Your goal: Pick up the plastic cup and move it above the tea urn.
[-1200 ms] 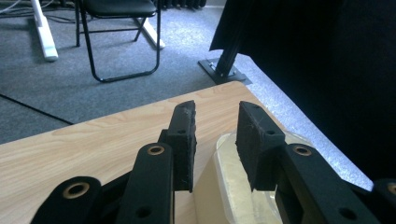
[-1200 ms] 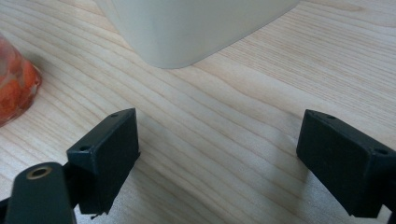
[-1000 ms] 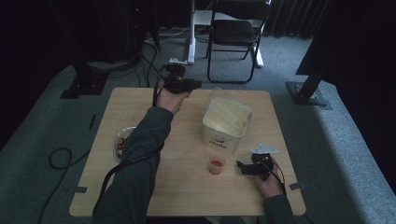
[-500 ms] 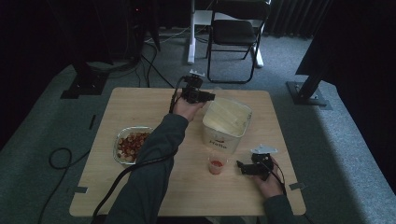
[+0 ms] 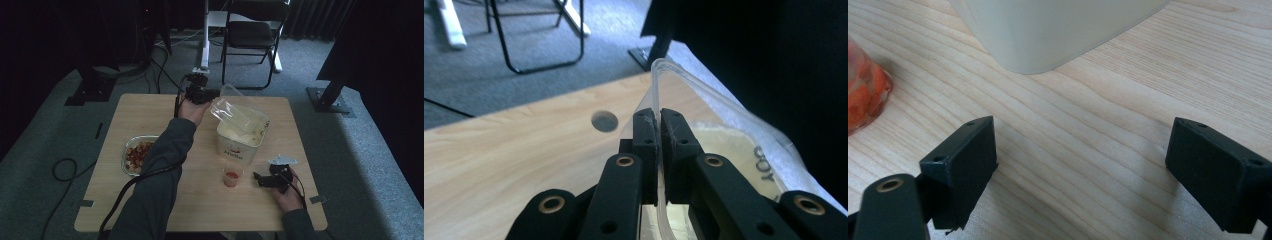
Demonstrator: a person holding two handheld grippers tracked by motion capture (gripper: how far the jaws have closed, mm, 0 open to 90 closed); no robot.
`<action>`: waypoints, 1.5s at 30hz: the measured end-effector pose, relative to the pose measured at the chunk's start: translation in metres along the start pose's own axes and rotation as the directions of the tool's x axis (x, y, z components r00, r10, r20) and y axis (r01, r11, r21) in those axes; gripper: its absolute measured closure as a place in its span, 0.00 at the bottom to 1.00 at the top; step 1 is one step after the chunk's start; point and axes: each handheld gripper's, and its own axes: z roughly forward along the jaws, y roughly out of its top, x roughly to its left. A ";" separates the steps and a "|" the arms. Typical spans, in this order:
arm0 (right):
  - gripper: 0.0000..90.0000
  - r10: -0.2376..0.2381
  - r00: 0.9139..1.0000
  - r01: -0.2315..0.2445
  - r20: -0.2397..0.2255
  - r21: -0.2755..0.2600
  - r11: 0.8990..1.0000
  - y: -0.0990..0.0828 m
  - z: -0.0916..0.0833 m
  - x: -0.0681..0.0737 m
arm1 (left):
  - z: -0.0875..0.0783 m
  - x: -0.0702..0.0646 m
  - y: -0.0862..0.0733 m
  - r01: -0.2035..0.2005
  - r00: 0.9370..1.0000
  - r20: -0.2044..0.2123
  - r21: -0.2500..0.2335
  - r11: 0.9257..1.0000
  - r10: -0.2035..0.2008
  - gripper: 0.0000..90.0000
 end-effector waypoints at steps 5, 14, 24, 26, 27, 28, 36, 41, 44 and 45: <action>0.14 0.001 1.000 -0.001 0.000 0.001 1.000 0.000 0.000 0.000 | -0.008 -0.002 0.003 0.002 1.000 0.017 -0.044 0.999 -0.001 0.86; 0.14 0.000 1.000 0.000 0.000 0.000 1.000 0.000 0.000 0.000 | -0.012 0.000 0.002 -0.012 1.000 0.024 -0.040 0.999 0.012 0.78; 0.19 0.037 0.999 -0.037 0.036 0.004 0.999 0.001 -0.001 0.007 | -0.045 0.022 0.005 -0.037 0.999 -0.005 -0.055 0.998 0.037 0.68; 0.35 0.037 0.999 -0.038 0.037 0.025 0.999 0.004 -0.004 0.010 | -0.054 0.025 0.003 -0.045 0.999 -0.010 -0.063 0.997 0.045 0.66; 0.36 0.039 0.999 -0.040 0.035 0.033 0.999 0.005 -0.005 0.012 | -0.058 0.027 0.001 -0.050 0.999 -0.011 -0.062 0.997 0.049 0.65; 0.36 0.038 0.999 -0.039 0.025 0.035 0.999 0.005 -0.006 0.014 | -0.062 0.029 -0.001 -0.055 0.998 -0.015 -0.060 0.997 0.055 0.64; 0.36 0.004 1.000 -0.003 -0.008 0.048 0.999 0.005 -0.009 0.024 | -0.094 0.058 -0.016 -0.024 0.999 -0.030 -0.084 0.996 0.021 0.62; 0.36 0.003 1.000 -0.002 -0.025 0.049 0.999 0.008 -0.011 0.027 | -0.106 0.070 -0.024 -0.028 0.999 -0.019 -0.093 0.995 0.026 0.60; 0.36 -0.014 0.999 0.015 -0.037 0.037 0.999 0.012 -0.014 0.031 | -0.114 0.077 -0.030 -0.036 0.999 -0.019 -0.102 0.994 0.034 0.59; 0.35 -0.018 0.999 0.019 -0.038 0.034 0.999 0.012 -0.015 0.033 | -0.116 0.078 -0.033 -0.032 0.999 -0.017 -0.106 0.994 0.030 0.58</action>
